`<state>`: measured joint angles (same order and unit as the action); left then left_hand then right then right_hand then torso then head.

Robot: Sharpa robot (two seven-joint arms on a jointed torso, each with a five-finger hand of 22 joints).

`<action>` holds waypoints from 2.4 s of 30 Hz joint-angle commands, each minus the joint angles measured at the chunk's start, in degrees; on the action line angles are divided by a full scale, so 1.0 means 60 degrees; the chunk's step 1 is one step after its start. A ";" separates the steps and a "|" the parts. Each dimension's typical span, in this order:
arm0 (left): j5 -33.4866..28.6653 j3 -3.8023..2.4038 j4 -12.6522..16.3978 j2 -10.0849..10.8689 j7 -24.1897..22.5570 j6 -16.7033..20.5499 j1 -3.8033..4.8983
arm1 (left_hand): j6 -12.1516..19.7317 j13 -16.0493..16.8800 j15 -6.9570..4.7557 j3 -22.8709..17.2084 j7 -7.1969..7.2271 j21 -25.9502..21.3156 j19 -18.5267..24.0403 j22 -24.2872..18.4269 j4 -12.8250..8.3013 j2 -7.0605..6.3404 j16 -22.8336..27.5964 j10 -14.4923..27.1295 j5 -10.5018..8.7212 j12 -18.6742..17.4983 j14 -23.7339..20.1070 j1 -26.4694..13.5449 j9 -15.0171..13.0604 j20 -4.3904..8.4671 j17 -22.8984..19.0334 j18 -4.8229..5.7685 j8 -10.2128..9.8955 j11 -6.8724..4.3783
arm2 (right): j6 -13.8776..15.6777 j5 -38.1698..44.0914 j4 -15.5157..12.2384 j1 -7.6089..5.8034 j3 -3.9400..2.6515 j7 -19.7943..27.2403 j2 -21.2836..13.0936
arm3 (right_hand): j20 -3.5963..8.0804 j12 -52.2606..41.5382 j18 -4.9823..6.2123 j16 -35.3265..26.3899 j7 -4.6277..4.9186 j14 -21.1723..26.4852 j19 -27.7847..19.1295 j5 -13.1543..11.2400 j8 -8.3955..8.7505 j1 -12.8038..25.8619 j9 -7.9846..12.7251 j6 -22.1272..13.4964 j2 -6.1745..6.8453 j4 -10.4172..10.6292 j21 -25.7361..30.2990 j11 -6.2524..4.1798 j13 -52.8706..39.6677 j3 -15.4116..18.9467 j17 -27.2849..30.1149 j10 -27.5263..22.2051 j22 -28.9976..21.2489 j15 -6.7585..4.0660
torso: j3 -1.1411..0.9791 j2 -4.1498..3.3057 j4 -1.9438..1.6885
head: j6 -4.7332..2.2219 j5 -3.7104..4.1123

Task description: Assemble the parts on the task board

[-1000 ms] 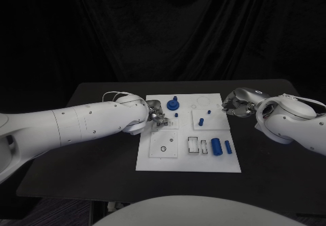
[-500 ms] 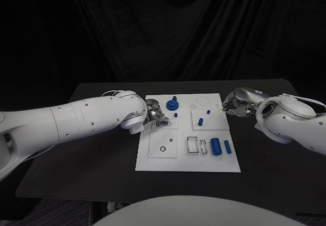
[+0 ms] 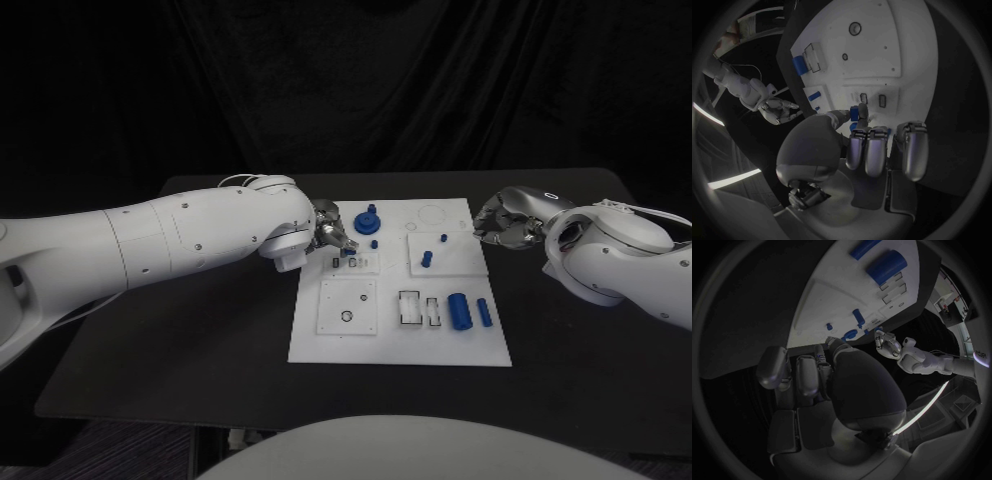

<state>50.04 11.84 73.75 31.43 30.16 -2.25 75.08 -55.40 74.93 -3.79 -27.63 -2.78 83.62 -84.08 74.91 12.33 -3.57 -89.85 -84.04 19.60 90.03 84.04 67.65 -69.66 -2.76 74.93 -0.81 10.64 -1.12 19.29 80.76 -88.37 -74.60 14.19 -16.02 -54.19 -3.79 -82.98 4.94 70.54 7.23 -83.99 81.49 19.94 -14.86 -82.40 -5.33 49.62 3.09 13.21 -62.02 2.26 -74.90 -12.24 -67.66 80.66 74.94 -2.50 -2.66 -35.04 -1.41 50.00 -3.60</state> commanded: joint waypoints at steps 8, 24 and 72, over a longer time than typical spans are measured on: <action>0.0862 -0.0011 -0.0280 -0.0310 0.0695 -0.0915 0.0113 | -0.0029 0.2511 -0.0042 -0.0202 0.0021 0.0062 -0.0415 0.2185 -0.0165 0.0034 -0.0025 -0.0994 0.0069 -0.0004 0.0993 -0.0044 -0.0021 0.0053 0.2512 -0.0116 0.0048 -0.0035 | -0.0017 0.0029 -0.0010 0.0017 -0.0006 -0.0161 0.0028 | 0.0000 0.0030 0.0160 -0.0061 -0.0022 -0.0217 -0.0064 0.0045 -0.0047 0.0007 0.0014 0.0068 -0.0044 0.0018 0.0035 -0.0021 -0.0495 -0.0062 0.0008 -0.0069 0.0465 0.0046 | -0.0005 -0.0001 -0.0003 | -0.0001 0.0013; 0.0925 -0.0001 -0.0582 -0.0645 0.0899 -0.1336 0.0114 | -0.0025 0.2511 -0.0042 -0.0211 0.0005 0.0050 -0.0410 0.2180 -0.0163 0.0043 -0.0025 -0.0994 0.0008 -0.0004 0.0993 -0.0137 -0.0015 0.0056 0.2512 -0.0120 0.0043 -0.0025 | -0.0018 0.0029 0.0022 0.0017 -0.0006 -0.0138 0.0109 | 0.0000 0.0030 0.0160 -0.0061 -0.0022 -0.0217 -0.0064 0.0045 -0.0047 0.0007 0.0014 0.0068 -0.0044 0.0018 0.0035 -0.0021 -0.0495 -0.0062 0.0008 -0.0069 0.0465 0.0046 | 0.0008 -0.0007 0.0022 | -0.0001 -0.0045; 0.0925 0.0044 -0.0750 -0.0975 0.0872 -0.1528 -0.0058 | -0.0038 0.2511 -0.0039 -0.0253 0.0015 -0.0005 -0.0380 0.2161 -0.0221 0.0086 -0.0025 -0.0994 -0.0023 -0.0004 0.0993 -0.0215 -0.0008 0.0055 0.2512 -0.0134 0.0041 -0.0030 | -0.0087 -0.0026 0.0050 0.0017 -0.0007 -0.0136 0.0183 | 0.0001 0.0029 0.0163 -0.0069 -0.0022 -0.0216 -0.0065 0.0047 -0.0052 0.0020 0.0021 0.0076 -0.0025 0.0021 0.0060 -0.0020 -0.0493 -0.0065 0.0018 -0.0070 0.0458 0.0046 | 0.0004 -0.0002 -0.0008 | -0.0001 -0.0018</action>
<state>55.73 12.12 69.17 25.65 35.55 -10.94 74.88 -55.50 74.92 -3.79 -28.89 -3.08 83.85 -84.07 74.90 11.06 -3.46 -89.85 -84.03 19.56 90.03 84.04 66.70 -69.62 -2.77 74.90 -0.81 10.62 -1.12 19.17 80.54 -88.01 -74.60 14.19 -16.11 -53.02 -3.79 -82.98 4.94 70.31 7.24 -83.99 81.49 19.94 -14.86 -82.40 -5.26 49.62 3.09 13.35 -62.02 2.26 -74.92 -12.42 -67.61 80.66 74.95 -2.50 -2.63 -35.04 -1.39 50.00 -3.75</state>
